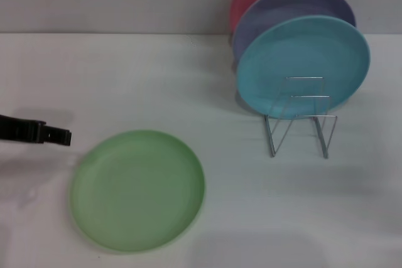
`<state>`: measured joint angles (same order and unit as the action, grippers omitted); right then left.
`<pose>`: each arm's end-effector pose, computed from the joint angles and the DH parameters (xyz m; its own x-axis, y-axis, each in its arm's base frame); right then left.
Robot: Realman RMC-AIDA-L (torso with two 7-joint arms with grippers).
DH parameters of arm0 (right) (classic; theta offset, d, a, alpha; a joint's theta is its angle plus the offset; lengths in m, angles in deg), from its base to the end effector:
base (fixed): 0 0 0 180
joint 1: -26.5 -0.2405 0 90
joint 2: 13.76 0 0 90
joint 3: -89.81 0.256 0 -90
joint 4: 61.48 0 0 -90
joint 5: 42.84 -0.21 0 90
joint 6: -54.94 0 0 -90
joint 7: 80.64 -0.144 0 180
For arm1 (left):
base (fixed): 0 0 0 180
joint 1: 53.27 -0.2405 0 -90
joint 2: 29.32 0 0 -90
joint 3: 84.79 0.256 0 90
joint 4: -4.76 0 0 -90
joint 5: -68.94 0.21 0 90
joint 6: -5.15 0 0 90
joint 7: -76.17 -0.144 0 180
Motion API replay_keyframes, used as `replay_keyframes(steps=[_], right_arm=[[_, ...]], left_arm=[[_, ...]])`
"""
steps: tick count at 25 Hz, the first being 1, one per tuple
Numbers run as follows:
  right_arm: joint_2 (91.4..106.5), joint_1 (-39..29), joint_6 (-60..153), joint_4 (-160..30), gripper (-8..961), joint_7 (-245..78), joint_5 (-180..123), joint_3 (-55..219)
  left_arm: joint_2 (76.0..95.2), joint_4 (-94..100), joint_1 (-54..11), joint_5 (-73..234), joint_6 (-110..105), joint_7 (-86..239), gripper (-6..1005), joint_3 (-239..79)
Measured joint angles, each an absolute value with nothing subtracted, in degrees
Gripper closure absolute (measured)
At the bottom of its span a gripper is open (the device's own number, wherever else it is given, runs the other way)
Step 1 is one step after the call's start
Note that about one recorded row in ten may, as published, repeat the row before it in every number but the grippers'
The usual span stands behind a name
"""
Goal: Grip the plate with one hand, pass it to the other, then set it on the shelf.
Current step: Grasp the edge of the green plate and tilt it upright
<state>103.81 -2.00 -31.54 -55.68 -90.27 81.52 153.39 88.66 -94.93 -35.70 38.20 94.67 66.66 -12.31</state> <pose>0.3181 0.3376 0.0787 0.6092 0.4644 -0.6429 -0.7630 0.1221 -0.6348 -0.2151 0.3205 0.0787 0.4336 0.8632 0.2585 0.7950 -0.2314 -0.5607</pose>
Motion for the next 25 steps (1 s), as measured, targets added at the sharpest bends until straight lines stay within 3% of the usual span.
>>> replay_keyframes(steps=[25], right_arm=[[101.94, -4.16, -31.48, -57.49, 225, -90.14, 81.34, 153.53]], left_arm=[[89.16, -82.86, -29.67, 43.29, 97.59, 75.89, 224, -4.08]])
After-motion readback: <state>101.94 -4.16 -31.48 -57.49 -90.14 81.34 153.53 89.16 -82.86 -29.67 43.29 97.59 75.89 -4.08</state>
